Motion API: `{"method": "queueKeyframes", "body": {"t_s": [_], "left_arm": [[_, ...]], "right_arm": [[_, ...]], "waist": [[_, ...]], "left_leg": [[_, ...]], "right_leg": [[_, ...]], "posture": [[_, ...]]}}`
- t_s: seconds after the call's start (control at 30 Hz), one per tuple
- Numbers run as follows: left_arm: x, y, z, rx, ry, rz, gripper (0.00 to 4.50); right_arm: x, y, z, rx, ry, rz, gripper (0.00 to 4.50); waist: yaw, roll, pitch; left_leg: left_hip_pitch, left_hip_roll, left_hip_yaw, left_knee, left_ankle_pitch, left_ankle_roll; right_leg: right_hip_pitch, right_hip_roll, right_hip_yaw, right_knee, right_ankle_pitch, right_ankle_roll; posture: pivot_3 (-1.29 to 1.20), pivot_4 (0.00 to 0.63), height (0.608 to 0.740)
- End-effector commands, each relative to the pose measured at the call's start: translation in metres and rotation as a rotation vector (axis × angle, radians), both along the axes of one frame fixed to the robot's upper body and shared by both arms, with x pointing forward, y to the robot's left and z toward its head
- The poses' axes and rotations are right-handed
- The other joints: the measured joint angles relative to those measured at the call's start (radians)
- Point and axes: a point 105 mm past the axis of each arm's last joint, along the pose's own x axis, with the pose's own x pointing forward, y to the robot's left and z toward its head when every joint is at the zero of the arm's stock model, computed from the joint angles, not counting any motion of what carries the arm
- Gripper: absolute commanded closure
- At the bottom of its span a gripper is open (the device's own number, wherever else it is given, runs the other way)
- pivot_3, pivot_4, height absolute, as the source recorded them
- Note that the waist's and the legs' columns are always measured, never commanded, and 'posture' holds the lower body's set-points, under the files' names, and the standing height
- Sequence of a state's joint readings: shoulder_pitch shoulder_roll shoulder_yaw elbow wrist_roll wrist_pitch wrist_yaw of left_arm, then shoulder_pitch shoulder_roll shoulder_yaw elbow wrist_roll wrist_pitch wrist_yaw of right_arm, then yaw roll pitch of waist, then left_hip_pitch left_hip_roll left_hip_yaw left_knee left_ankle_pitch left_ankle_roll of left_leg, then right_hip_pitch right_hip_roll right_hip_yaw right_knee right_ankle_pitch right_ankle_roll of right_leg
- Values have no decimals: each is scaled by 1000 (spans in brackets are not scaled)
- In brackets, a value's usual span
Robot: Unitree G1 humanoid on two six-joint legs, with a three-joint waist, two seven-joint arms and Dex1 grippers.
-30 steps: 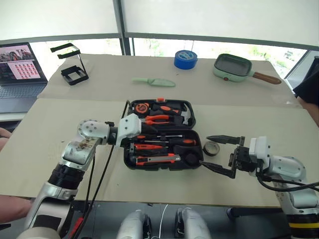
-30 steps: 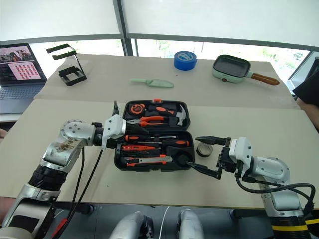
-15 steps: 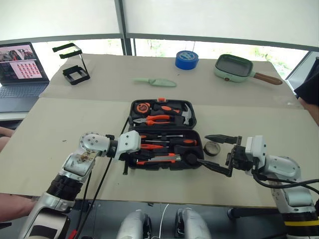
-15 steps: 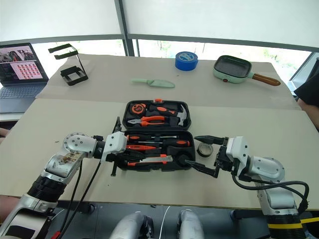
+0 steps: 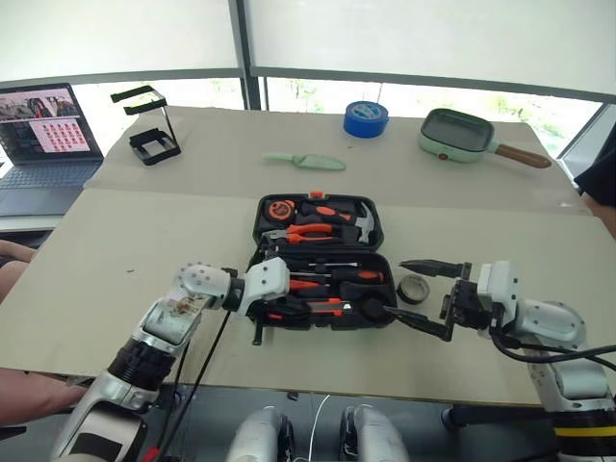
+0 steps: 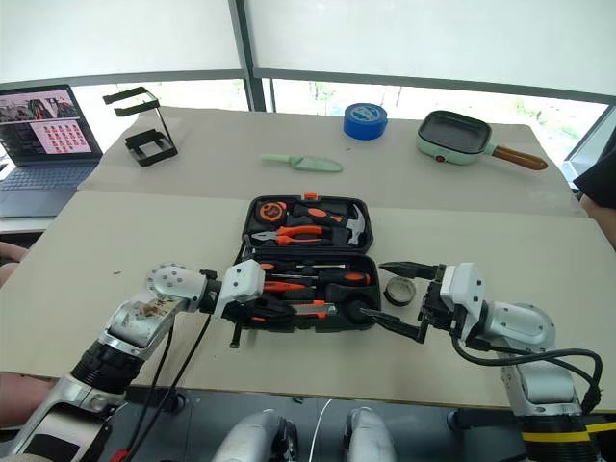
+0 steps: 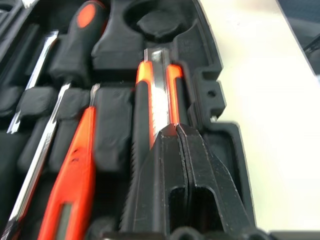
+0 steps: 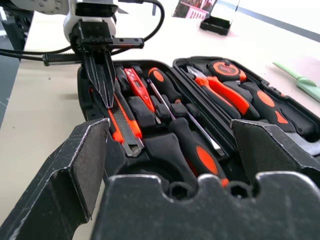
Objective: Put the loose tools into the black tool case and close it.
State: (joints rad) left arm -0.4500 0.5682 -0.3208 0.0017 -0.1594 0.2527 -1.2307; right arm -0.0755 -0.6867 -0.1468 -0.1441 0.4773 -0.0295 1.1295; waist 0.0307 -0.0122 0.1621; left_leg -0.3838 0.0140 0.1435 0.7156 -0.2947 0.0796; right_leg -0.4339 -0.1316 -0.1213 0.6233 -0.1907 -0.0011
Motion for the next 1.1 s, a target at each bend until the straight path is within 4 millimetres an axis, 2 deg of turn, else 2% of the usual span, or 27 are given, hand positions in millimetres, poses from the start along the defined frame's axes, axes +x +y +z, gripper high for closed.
{"method": "queueKeyframes", "body": {"t_s": [0.03, 0.1, 0.17, 0.23, 0.27, 0.3, 0.33, 0.4, 0.43, 0.5, 0.53, 0.57, 0.67, 0.73, 0.83, 0.97, 1.03, 1.1], "left_arm": [[3, 12, -26, 35, 34, 73, 4450], [6, 9, -17, -27, -4, 81, 4450], [-6, 11, 3, -164, 48, 20, 4450], [-2, 20, 25, -272, 15, 53, 4450], [2, 27, 32, -290, -27, 82, 3953], [4, 31, 36, -300, -55, 100, 3854], [3, 36, 41, -319, -67, 112, 3564], [1, 43, 50, -350, -79, 130, 2787], [0, 48, 58, -373, -86, 148, 2487], [-8, 64, 71, -408, -111, 172, 1592], [-14, 74, 73, -417, -125, 179, 1379], [-18, 80, 75, -419, -134, 182, 1124], [-27, 119, 50, -295, -109, 272, 154], [-32, 137, 39, -263, -105, 319, 43], [-39, 153, 30, -244, -94, 361, 43], [-45, 153, 31, -280, -92, 376, 43], [-49, 145, 35, -315, -99, 357, 43], [-50, 133, 42, -349, -96, 330, 43]], "right_arm": [[-1, -12, 9, -3, -32, -35, 0], [-1, -16, 9, -3, -33, -50, 0], [-7, -27, 4, -11, -18, -93, 0], [-16, -42, -5, -21, 15, -151, 0], [-21, -49, -10, -24, 30, -181, 0], [-25, -54, -13, -27, 39, -201, 0], [-28, -60, -15, -29, 46, -228, 0], [-34, -70, -19, -30, 55, -275, 0], [-38, -77, -22, -28, 62, -306, 0], [-52, -91, -31, -46, 88, -357, 0], [-58, -96, -35, -58, 99, -376, 0], [-62, -99, -37, -65, 105, -387, 0], [-72, -109, -47, -75, 128, -436, 0], [-77, -112, -54, -88, 141, -448, 0], [-76, -114, -57, -96, 130, -469, 0], [-70, -106, -51, -115, 113, -432, 0], [-53, -91, -34, -128, 107, -343, 0], [-44, -68, -21, -80, 288, -219, 0]], "waist": [[2, 0, 0], [3, 0, 0], [4, 0, -1], [4, 0, -1], [4, 0, -1], [3, 0, -1], [4, 0, 0], [1, 0, 0], [-1, 0, 0], [-2, 0, 0], [-4, 0, 0], [-5, 0, 0], [-14, 1, 0], [-19, 2, -1], [-18, 2, 0], [-14, 2, 0], [-18, 3, 0], [-26, 5, 1]], "left_leg": [[1, 0, 0, 0, 0, 0], [2, 0, 0, 0, -1, 0], [2, 0, -1, 0, -4, 1], [-1, 1, -1, -1, 0, 0], [-2, 1, -1, -1, 1, -1], [-4, 1, -1, -2, 1, -1], [-4, 1, -1, -2, 1, -2], [-5, 1, -1, -2, 1, -2], [-5, 1, 0, -2, 1, -2], [-5, 1, 0, -2, 0, -1], [-5, 1, 0, -2, 0, -1], [-5, 1, -1, -3, -1, -2], [-3, 1, -1, -5, -2, -5], [-3, 1, 0, -5, -4, -9], [-3, 1, -1, -5, -7, -5], [-2, 1, -2, -5, -8, -5], [-3, 1, -2, -5, -7, -6], [-3, 1, 0, -5, -5, -9]], "right_leg": [[1, 0, 0, 0, 0, 1], [1, -1, 0, -1, 0, 1], [1, -2, 0, -1, 0, 1], [-2, -1, 0, -1, 0, 0], [-3, -1, 0, 0, 0, -1], [-4, -1, 0, 0, 1, -4], [-5, 0, -1, 0, 3, -6], [-5, 1, -1, 0, 3, -6], [-5, 1, -1, -1, 3, -6], [-4, 1, -1, -4, -1, 1], [-4, 1, -1, -5, -1, 2], [-3, 1, -1, -6, 0, 2], [-3, 1, 0, -7, -1, 2], [-3, 1, 0, -8, -1, 2], [-4, 1, 0, -9, -2, 0], [-6, 0, 0, -11, -2, -1], [-6, 0, 1, -11, -1, -1], [-5, 0, 3, -11, -1, -1]], "posture": [[0, 150, 740], [0, 150, 740], [0, 150, 740], [0, 150, 740], [0, 150, 740], [0, 150, 740], [0, 150, 740], [0, 150, 740], [0, 150, 740], [0, 150, 740], [0, 150, 740], [0, 150, 740], [0, 150, 740], [0, 150, 740], [0, 150, 740], [0, 150, 740], [0, 150, 740], [0, 150, 740]]}}
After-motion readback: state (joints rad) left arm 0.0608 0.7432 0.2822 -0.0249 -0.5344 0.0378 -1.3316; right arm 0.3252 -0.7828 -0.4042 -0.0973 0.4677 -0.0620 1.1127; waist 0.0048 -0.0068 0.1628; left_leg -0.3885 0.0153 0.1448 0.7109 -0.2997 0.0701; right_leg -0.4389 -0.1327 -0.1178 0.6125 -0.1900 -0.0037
